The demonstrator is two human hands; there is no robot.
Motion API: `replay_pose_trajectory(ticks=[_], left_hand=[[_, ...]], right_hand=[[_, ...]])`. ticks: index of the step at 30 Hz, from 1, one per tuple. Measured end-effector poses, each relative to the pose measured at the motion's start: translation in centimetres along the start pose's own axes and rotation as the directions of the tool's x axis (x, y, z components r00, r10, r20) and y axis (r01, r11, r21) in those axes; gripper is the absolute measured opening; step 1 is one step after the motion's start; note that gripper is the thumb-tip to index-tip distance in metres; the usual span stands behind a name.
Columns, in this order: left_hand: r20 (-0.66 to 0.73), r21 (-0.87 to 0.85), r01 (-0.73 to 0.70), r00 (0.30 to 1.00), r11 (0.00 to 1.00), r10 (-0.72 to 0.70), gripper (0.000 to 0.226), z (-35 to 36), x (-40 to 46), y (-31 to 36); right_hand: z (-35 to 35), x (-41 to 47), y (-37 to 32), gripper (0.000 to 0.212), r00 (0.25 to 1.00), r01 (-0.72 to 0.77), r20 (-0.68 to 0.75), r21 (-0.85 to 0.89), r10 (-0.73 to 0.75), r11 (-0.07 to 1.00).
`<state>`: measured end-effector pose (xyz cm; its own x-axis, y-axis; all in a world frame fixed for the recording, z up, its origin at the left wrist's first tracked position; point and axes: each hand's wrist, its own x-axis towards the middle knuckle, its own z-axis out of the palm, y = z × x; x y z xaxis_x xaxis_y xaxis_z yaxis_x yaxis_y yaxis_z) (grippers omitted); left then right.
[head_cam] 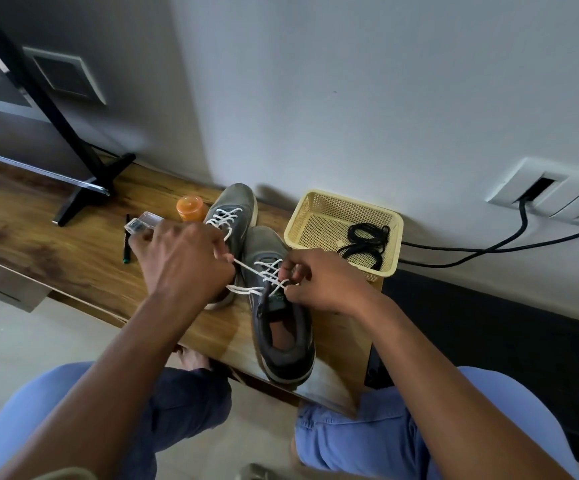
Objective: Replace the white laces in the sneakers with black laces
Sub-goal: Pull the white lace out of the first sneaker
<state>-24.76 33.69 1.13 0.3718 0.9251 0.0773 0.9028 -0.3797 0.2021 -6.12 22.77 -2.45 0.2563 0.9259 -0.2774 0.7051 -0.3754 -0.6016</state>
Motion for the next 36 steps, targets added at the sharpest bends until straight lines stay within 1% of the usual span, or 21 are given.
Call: replay_pose_trajectory(ticks=[1, 2, 3, 5, 7, 8, 10, 11, 12, 15, 17, 20, 23, 27, 29, 31, 34, 36], left_hand=[[0.039, 0.044, -0.011, 0.999, 0.999, 0.009, 0.010, 0.2, -0.1, 0.0], [0.068, 0.058, -0.058, 0.996, 0.997, 0.054, 0.016, 0.5, -0.2, 0.1], [0.081, 0.020, -0.123, 0.989, 0.992, 0.121, 0.021, 0.7, -0.4, 0.4], [0.063, -0.093, -0.272, 0.958, 0.958, 0.278, 0.022, 1.0, -0.6, 1.0], [0.099, -0.057, -0.395, 0.912, 0.917, 0.399, 0.025, 1.3, -1.1, 1.9], [0.143, -0.023, -0.428, 0.893, 0.903, 0.427, 0.027, 1.6, -1.3, 2.2], [0.228, -0.003, -0.431, 0.878, 0.902, 0.420, 0.024, 2.2, -1.5, 2.4], [0.249, 0.006, -0.432, 0.874, 0.902, 0.417, 0.024, 2.4, -1.6, 2.4], [0.249, 0.015, -0.438, 0.872, 0.899, 0.421, 0.023, 2.5, -1.6, 2.4], [0.172, 0.017, -0.446, 0.883, 0.895, 0.437, 0.010, 2.7, -1.7, 2.5], [0.150, 0.025, -0.460, 0.880, 0.888, 0.451, 0.007, 2.8, -1.8, 2.7], [0.140, 0.041, -0.484, 0.869, 0.874, 0.474, 0.015, 3.1, -1.8, 2.6], [0.172, 0.093, -0.488, 0.866, 0.868, 0.469, 0.027, 3.3, -1.9, 2.5], [0.182, 0.134, -0.479, 0.872, 0.867, 0.454, 0.040, 3.1, -1.8, 2.6], [0.203, 0.105, -0.474, 0.871, 0.874, 0.448, 0.038, 2.9, -1.7, 2.6], [0.222, 0.035, -0.487, 0.855, 0.873, 0.468, 0.036, 2.8, -1.6, 2.5], [0.199, -0.138, -0.522, 0.818, 0.841, 0.540, 0.039, 3.4, -1.4, 2.4], [0.203, -0.257, -0.503, 0.807, 0.825, 0.555, 0.039, 3.7, -1.1, 2.1]], right_hand=[[0.0, 0.0, -0.1, 0.022, 1.000, 0.003, -0.001, -0.014, -0.003, 1.000], [0.1, 0.0, -0.1, 0.023, 1.000, 0.003, -0.006, -0.026, -0.004, 1.000], [0.1, 0.0, -0.1, 0.022, 1.000, 0.004, -0.012, -0.029, -0.005, 1.000], [0.2, 0.0, -0.1, 0.021, 1.000, 0.007, -0.025, -0.020, -0.008, 1.000], [0.3, 0.1, 0.0, 0.021, 0.999, 0.012, -0.038, -0.008, -0.012, 1.000], [0.3, 0.1, 0.0, 0.022, 0.999, 0.016, -0.040, -0.009, -0.016, 1.000], [0.3, 0.1, -0.1, 0.025, 0.999, 0.018, -0.039, -0.008, -0.019, 1.000], [0.3, 0.2, -0.1, 0.025, 0.999, 0.016, -0.039, -0.001, -0.016, 1.000], [0.3, 0.1, -0.1, 0.025, 0.999, 0.012, -0.038, 0.004, -0.012, 1.000], [0.2, 0.1, -0.3, 0.028, 0.999, 0.007, -0.036, 0.007, -0.007, 1.000], [0.2, 0.0, -0.4, 0.029, 1.000, 0.017, -0.025, -0.012, -0.017, 1.000], [0.1, -0.2, -0.6, 0.033, 0.999, 0.032, -0.019, -0.043, -0.033, 0.999], [0.0, -0.4, -0.8, 0.035, 0.999, 0.032, -0.026, -0.046, -0.033, 0.998], [0.3, -0.4, -1.3, 0.036, 0.999, 0.035, -0.040, -0.018, -0.036, 0.999], [0.5, -0.4, -1.4, 0.042, 0.997, 0.044, -0.064, -0.034, -0.046, 0.998], [0.7, -0.3, -1.4, 0.043, 0.996, 0.050, -0.077, -0.045, -0.053, 0.998], [1.2, -0.1, -1.2, 0.038, 0.994, 0.063, -0.091, -0.043, -0.067, 0.997], [1.5, 0.2, -0.9, 0.034, 0.991, 0.085, -0.104, -0.018, -0.086, 0.996]])
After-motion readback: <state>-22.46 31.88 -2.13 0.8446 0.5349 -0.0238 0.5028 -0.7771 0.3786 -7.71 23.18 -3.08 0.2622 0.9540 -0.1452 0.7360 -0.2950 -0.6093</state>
